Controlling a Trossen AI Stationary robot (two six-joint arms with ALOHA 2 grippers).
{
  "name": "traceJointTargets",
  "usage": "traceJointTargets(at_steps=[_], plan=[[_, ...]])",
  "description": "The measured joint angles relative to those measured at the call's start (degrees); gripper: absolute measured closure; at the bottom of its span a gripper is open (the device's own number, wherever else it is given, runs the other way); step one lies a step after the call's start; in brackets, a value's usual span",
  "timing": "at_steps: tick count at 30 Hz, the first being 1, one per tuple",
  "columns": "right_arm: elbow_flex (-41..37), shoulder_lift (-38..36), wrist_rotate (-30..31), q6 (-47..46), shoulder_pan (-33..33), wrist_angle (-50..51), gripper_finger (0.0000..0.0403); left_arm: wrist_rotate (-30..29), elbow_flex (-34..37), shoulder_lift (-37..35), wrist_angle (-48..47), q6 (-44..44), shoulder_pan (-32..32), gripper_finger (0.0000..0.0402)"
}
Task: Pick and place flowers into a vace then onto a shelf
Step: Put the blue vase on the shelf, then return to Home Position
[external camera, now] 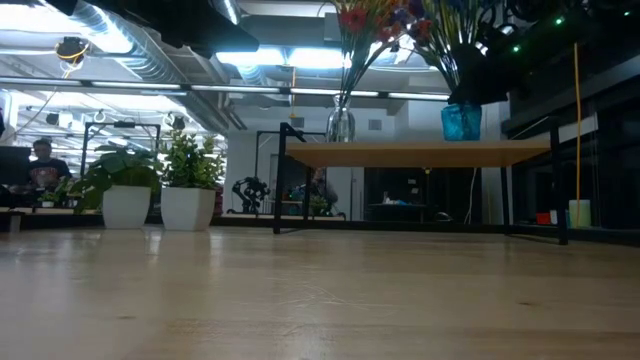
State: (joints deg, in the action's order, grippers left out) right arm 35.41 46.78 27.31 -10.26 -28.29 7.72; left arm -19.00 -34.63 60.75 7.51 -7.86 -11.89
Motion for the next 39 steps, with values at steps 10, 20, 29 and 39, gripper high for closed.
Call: traceJointTargets(at_steps=[10, 20, 29, 39], plan=[[-0.05, 0.00, 0.02, -0.15, 0.02, 0.31, 0.0260, 0.00, 0.00, 0.00, -0.02, 0.02, -0.01, 0.0400], [-0.10, 0.00, 0.11, 0.09, 0.07, 0.98, 0.0260, 0.00, 0.00, 0.00, 0.00, 0.02, -0.01, 0.0395], [-0.10, -0.07, 0.20, 0.09, 0.09, 1.08, 0.0172, 0.00, 0.00, 0.00, 0.00, 0.04, 0.01, 0.0400], [-0.10, -0.15, -0.46, 1.24, 0.09, 1.84, 0.0130, 0.00, 0.00, 0.00, 0.00, 0.09, 0.01, 0.0399]])
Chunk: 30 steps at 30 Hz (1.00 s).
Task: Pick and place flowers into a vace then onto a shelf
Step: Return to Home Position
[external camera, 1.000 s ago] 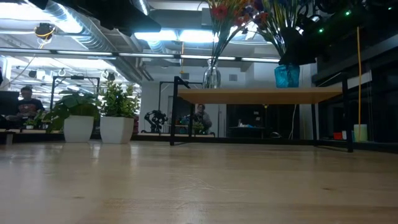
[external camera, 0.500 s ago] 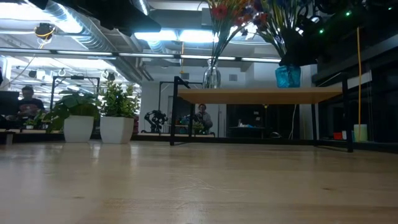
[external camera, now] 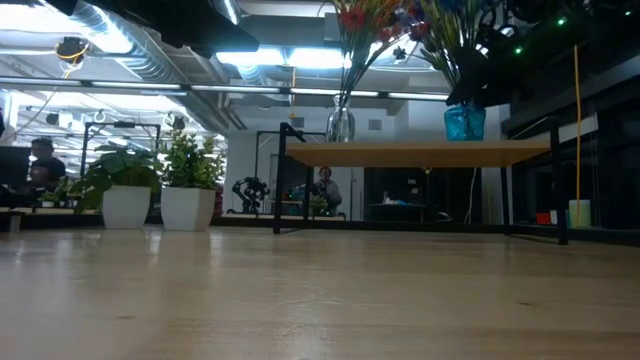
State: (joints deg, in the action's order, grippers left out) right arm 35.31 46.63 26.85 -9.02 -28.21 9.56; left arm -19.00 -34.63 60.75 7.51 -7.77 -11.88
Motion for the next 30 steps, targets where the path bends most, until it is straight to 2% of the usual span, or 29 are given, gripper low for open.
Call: traceJointTargets(at_steps=[5, 12, 23, 26, 30], plan=[[0.00, -1.95, -3.33, 0.43, 0.00, 0.60, 0.0129, 0.00, 0.00, 0.00, 0.00, 0.03, 0.00, 0.0398], [0.00, -7.81, -3.68, 0.97, 0.02, 3.89, 0.0128, 0.00, 0.00, -0.01, 0.00, 0.07, -0.01, 0.0395], [0.02, -15.71, -4.67, 0.11, 0.78, 16.30, 0.0132, 0.00, 0.00, -0.01, 0.00, -0.02, -0.01, 0.0398], [0.02, -17.66, -4.69, 0.31, 2.17, 17.50, 0.0154, -0.02, 0.01, -0.01, 0.24, 0.01, -0.01, 0.0394], [0.02, -19.94, -4.68, 0.58, 4.84, 19.41, 0.0220, -0.47, 0.02, -0.02, 0.95, 0.04, -0.02, 0.0395]])
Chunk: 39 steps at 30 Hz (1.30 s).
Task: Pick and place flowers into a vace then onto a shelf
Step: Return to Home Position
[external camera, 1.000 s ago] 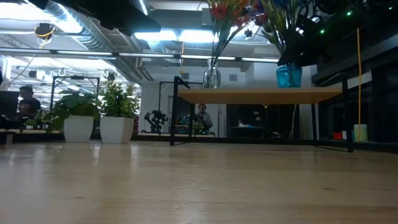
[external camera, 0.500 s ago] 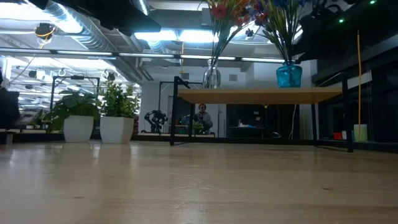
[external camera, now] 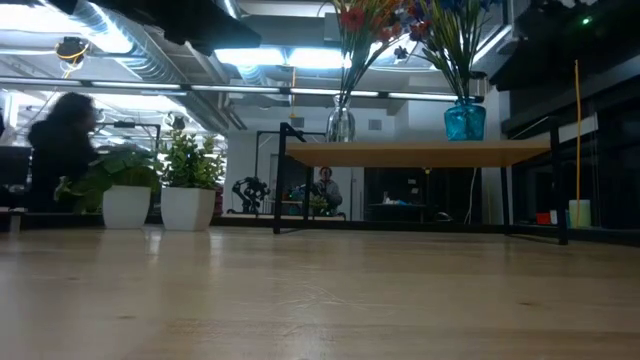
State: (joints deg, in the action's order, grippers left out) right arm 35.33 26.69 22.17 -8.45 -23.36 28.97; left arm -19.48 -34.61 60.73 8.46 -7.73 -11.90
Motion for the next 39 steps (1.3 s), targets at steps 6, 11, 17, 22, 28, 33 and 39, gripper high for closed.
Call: traceJointTargets(at_steps=[6, 11, 17, 22, 28, 33, 39], plan=[[0.00, -2.72, -0.33, 1.99, 3.85, 1.72, 0.0362, -4.38, 0.00, 0.00, 1.63, -0.09, 0.01, 0.0400], [0.02, -4.64, -4.25, 3.31, 6.94, 3.84, 0.0391, -3.76, 0.00, -0.14, 0.84, -1.01, 0.82, 0.0399], [0.02, -3.67, -9.23, 5.52, 12.46, 3.74, 0.0399, -1.72, 0.02, -3.87, -2.02, -1.89, 4.64, 0.0399], [0.02, -0.84, -9.33, 5.83, 18.05, -0.27, 0.0401, 1.65, 0.53, -9.33, -4.05, -2.72, 7.27, 0.0400], [0.02, 3.43, -9.33, 7.28, 25.39, -4.21, 0.0401, 2.45, 9.12, -16.23, 0.65, -2.73, 9.17, 0.0399], [-2.72, 8.49, -9.23, 7.63, 30.25, -14.18, 0.0401, 4.14, 17.89, -23.60, 6.51, -2.60, 9.42, 0.0400], [-9.61, 13.00, -9.35, 8.77, 32.91, -27.83, 0.0401, 5.56, 26.93, -34.01, 10.19, -1.66, 10.66, 0.0400]])
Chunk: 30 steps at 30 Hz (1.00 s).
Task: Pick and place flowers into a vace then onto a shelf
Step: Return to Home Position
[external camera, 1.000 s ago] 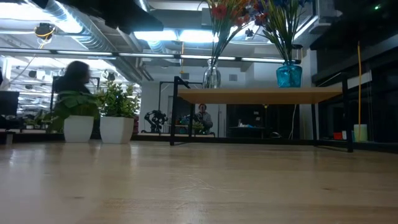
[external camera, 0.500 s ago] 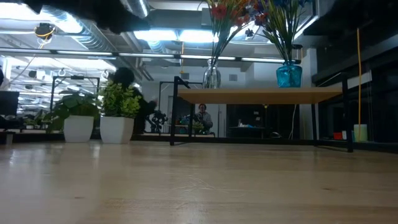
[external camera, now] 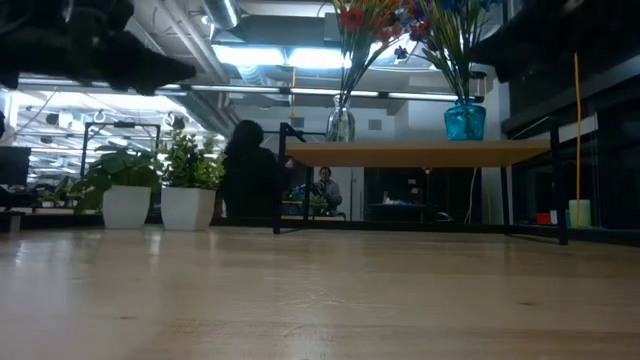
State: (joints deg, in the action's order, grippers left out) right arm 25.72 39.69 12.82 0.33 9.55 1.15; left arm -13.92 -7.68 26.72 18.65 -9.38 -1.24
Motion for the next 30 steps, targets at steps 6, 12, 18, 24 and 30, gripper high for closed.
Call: traceJointTargets(at_steps=[6, 12, 18, 24, 30], plan=[[-3.51, 0.94, -2.86, -1.33, 0.08, -8.74, 0.0401, 3.50, 4.65, -9.74, -3.26, 1.41, 1.45, 0.0400], [-10.70, 2.37, -3.45, 0.03, 0.08, -21.28, 0.0401, 3.53, 4.86, -17.53, -10.91, 2.67, 2.63, 0.0399], [-13.85, 2.31, -3.85, -1.38, 0.08, -24.76, 0.0401, 4.07, 6.51, -24.82, -15.02, 4.30, 2.92, 0.0400], [-13.95, 2.29, -7.94, -0.92, 0.08, -25.45, 0.0401, 4.01, 7.21, -26.58, -16.36, 5.20, 3.00, 0.0401], [-13.95, 2.16, -13.23, 4.98, -1.76, -25.39, 0.0401, 1.78, 7.21, -26.58, -16.28, 4.29, 4.25, 0.0400]])
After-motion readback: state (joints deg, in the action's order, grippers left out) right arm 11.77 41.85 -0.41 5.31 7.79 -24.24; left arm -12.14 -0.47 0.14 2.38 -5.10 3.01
